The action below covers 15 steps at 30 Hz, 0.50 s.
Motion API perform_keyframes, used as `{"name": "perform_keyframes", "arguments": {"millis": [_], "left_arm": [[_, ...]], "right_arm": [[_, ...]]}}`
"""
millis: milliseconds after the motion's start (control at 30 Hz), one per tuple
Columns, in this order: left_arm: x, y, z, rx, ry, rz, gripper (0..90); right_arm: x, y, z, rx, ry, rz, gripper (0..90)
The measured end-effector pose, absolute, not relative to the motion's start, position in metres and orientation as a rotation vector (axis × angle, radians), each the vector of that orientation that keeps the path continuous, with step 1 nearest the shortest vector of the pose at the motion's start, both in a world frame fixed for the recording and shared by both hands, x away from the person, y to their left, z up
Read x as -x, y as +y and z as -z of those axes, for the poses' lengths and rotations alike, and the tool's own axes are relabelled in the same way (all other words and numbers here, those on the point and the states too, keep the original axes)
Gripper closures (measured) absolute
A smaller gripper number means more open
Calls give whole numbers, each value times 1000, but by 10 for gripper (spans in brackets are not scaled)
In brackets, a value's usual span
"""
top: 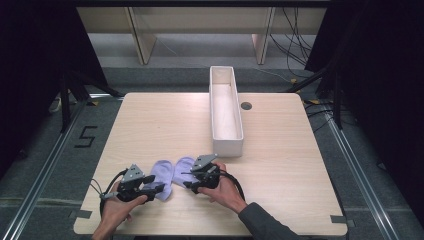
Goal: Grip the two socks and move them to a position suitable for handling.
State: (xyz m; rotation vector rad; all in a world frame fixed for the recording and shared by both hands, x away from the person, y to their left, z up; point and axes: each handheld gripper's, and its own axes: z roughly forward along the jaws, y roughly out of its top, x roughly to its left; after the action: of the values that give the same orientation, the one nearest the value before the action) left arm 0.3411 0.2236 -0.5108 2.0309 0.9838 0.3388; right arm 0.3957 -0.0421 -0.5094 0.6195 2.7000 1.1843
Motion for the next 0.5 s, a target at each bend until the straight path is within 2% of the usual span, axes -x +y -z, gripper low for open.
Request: {"name": "perform_keyframes", "arguments": {"millis": [67, 233, 433, 500], "left_arm": [[-341, 223, 511, -2032, 988, -355, 529], [-342, 223, 514, -2048, 977, -340, 620], [-341, 219, 515, -2043, 973, -319, 634], [-341, 217, 516, -2034, 969, -308, 667]], "right_arm": [[-396, -43, 510, -600, 2709, -1173, 537], [-396, -44, 513, -618, 2713, -1163, 581], [-396, -50, 511, -647, 2730, -1150, 590], [-396, -53, 510, -647, 2737, -1140, 609]]}}
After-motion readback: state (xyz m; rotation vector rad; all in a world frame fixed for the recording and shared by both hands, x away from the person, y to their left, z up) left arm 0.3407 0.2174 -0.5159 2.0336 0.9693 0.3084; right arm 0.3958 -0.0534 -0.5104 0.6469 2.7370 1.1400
